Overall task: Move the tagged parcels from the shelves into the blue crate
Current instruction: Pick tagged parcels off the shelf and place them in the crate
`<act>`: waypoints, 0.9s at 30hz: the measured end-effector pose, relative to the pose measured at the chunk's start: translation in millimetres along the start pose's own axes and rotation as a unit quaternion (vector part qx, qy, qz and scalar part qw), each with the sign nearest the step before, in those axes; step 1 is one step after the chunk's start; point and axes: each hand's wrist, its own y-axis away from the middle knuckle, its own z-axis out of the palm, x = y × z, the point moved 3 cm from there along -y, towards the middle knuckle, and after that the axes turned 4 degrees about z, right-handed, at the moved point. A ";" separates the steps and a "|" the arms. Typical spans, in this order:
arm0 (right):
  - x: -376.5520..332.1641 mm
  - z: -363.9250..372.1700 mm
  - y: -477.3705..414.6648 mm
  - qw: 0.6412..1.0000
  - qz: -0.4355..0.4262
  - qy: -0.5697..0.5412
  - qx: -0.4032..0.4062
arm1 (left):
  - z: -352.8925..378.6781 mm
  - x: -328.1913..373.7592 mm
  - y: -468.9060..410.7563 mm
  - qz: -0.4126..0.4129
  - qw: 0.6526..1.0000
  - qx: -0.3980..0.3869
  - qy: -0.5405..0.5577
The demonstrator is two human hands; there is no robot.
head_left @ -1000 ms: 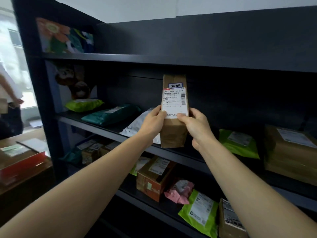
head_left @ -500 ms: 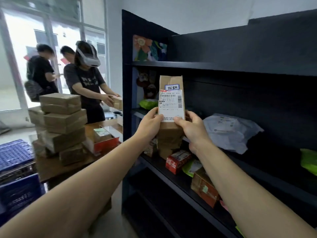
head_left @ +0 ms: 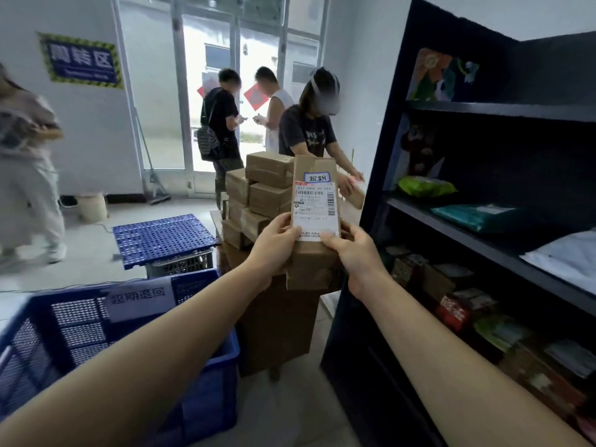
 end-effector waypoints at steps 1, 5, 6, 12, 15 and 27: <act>4.2 19.6 1.0 1.000 0.010 0.002 -0.011 | -19.7 -3.8 2.2 0.000 1.000 0.014 -0.007; 18.1 94.2 6.3 0.997 0.035 -0.013 -0.066 | -95.1 -24.9 10.3 -0.015 0.998 0.055 -0.041; 22.5 111.1 6.7 0.996 0.041 -0.016 -0.079 | -112.2 -30.0 12.6 -0.022 0.997 0.064 -0.046; 52.5 203.3 -0.8 0.985 0.087 -0.010 -0.151 | -200.8 -62.7 18.7 -0.054 0.990 0.124 -0.047; 68.5 244.6 -10.8 0.977 0.104 -0.001 -0.186 | -239.6 -83.8 13.0 -0.071 0.986 0.146 -0.036; 155.5 376.4 -92.5 0.947 0.179 0.026 -0.264 | -360.1 -192.4 -56.2 -0.146 0.969 0.198 -0.016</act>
